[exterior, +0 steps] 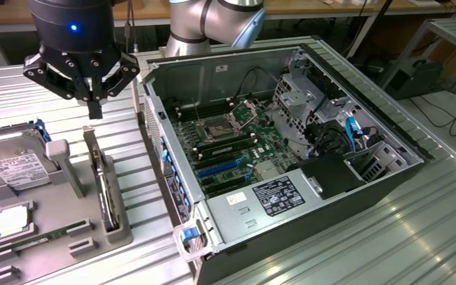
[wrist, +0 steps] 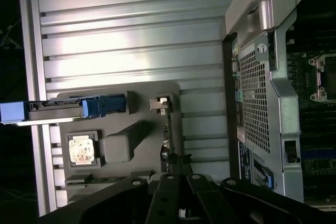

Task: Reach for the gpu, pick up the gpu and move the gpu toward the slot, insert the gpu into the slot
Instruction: 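Reach for the gpu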

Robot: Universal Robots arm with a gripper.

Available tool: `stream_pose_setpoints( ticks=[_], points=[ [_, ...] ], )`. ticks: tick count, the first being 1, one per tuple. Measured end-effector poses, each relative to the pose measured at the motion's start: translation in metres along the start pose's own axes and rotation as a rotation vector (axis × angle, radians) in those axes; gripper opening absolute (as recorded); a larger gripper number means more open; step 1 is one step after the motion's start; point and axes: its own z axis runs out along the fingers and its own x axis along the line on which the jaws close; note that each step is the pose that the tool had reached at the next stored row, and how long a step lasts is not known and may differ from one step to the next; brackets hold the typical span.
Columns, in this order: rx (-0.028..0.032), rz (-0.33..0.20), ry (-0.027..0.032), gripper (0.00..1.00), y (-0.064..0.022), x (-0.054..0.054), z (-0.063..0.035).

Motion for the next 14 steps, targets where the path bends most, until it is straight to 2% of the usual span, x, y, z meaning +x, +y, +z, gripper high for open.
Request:
stream_pose_setpoints(
  ticks=[2, 3, 4, 9, 14],
  points=[
    [-0.0008, -0.001, -0.0185, 0.11, -0.0016, 0.001, 0.0],
    [-0.0013, -0.002, -0.0258, 0.11, -0.0024, 0.002, 0.0002],
    [-0.0017, -0.003, -0.0285, 0.11, -0.0035, 0.003, 0.0003],
    [-0.0097, -0.02, -0.0283, 0.11, -0.0111, 0.007, 0.0007],
    [-0.0089, -0.063, -0.0266, 0.11, -0.0157, 0.008, 0.0017]
  ],
)
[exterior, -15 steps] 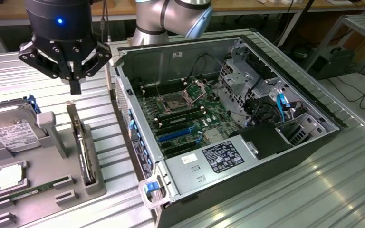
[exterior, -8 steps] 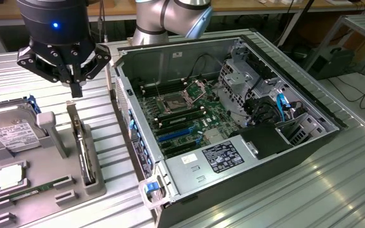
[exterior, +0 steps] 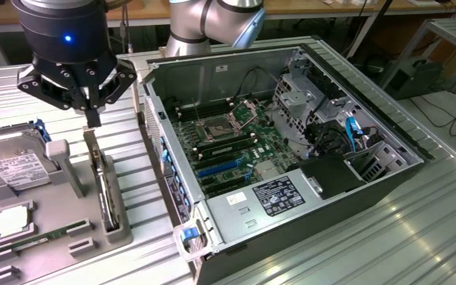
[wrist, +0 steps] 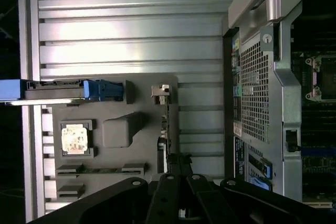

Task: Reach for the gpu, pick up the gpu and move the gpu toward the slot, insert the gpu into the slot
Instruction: 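Reach for the gpu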

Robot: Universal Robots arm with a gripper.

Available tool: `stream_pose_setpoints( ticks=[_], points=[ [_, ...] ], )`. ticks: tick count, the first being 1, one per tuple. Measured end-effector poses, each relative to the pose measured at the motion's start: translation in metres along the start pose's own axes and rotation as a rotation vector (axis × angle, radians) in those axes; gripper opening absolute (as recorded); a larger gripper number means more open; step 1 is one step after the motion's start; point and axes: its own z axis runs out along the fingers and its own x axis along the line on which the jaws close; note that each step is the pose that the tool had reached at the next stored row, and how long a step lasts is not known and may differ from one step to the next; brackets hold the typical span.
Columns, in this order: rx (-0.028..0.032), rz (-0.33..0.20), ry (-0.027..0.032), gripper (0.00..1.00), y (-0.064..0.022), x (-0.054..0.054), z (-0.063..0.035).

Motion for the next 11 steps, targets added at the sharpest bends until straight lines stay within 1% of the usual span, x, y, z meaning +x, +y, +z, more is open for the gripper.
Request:
stream_pose_setpoints(
  ticks=[4, 11],
  points=[
    [0.0011, -0.036, 0.0018, 0.11, -0.0022, 0.001, 0.0006],
    [0.0019, -0.065, 0.0032, 0.11, -0.0071, 0.01, 0.002]
  ],
)
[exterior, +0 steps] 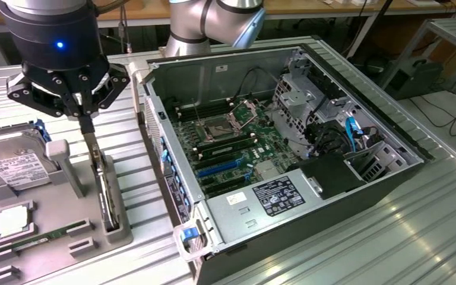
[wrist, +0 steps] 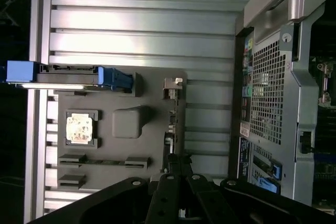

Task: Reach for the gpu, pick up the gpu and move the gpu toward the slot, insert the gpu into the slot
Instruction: 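Reach for the gpu, then pick up the gpu and move the gpu toward the slot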

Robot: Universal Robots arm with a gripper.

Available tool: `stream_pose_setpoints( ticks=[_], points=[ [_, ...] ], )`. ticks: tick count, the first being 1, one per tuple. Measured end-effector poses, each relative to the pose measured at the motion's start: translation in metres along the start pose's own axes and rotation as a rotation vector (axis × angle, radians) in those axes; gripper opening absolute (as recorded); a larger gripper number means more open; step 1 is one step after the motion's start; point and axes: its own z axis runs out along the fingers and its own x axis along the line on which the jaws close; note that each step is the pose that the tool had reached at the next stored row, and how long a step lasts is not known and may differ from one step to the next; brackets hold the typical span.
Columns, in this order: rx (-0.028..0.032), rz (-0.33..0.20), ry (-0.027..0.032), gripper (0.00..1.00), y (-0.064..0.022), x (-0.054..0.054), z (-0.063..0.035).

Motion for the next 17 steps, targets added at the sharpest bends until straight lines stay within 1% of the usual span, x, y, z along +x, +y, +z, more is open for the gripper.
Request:
stream_pose_setpoints(
  ticks=[3, 17],
  points=[
    [0.0002, -0.004, 0.0002, 0.11, -0.0007, 0.0021, 0.0001],
    [0.0002, -0.004, 0.0, 0.11, -0.0007, 0.0021, 0.0002]
  ],
)
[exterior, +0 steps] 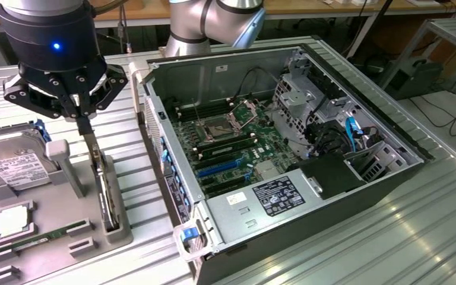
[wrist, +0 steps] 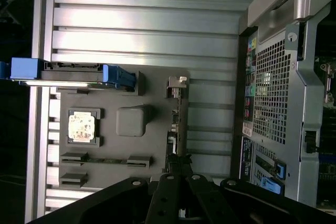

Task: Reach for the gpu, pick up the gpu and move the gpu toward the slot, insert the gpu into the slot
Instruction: 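Pick up the gpu and move the gpu toward the slot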

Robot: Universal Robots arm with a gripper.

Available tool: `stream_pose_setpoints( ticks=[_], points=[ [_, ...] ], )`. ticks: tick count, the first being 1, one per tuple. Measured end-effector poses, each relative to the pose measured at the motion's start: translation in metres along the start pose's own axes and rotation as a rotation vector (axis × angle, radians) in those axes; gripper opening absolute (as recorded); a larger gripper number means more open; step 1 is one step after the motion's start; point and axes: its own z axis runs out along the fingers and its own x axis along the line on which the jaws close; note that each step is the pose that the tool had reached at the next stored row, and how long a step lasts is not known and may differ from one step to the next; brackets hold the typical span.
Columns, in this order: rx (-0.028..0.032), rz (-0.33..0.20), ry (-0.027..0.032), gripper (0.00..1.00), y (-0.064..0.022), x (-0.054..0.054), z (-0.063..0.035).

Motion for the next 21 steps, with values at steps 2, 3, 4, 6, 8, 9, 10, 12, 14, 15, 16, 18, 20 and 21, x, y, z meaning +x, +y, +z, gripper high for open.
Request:
stream_pose_setpoints(
  ticks=[2, 3, 4, 6, 8, 9, 10, 12, 14, 15, 16, 18, 20, 21],
  points=[
    [0.0, 0.0, 0.0, 0.17, 0.0, 0.0, 0.0],
    [-0.0001, 0.0, -0.0001, 0.24, 0.0, 0.0, 0.0],
    [0.0, 0.0, 0.0, 0.3, 0.0, 0.0, 0.0],
    [-0.0001, 0.0, 0.0, 0.42, 0.0, 0.0, 0.0],
    [0.0, 0.0, 0.0, 0.48, 0.0, 0.0, 0.0],
    [0.0, 0.0, 0.0, 0.54, 0.0, 0.0, 0.0],
    [0.0, 0.0, 0.0, 0.6, 0.0, 0.0, 0.0],
    [0.0009, -0.006, 0.0003, 0.66, -0.0001, 0.0, 0.0],
    [0.0017, -0.021, 0.001, 0.66, -0.0013, 0.0001, 0.0001],
    [0.0018, -0.026, 0.0013, 0.66, -0.0024, 0.0001, 0.0002],
    [0.002, -0.032, 0.0015, 0.66, -0.0042, 0.0003, 0.0003],
    [0.0024, -0.043, 0.0021, 0.66, -0.0066, 0.0004, 0.0006],
    [0.0027, -0.053, 0.0027, 0.66, -0.009, 0.0004, 0.0017],
    [0.0027, -0.057, 0.0026, 0.66, -0.0097, 0.0004, 0.0025]
  ],
)
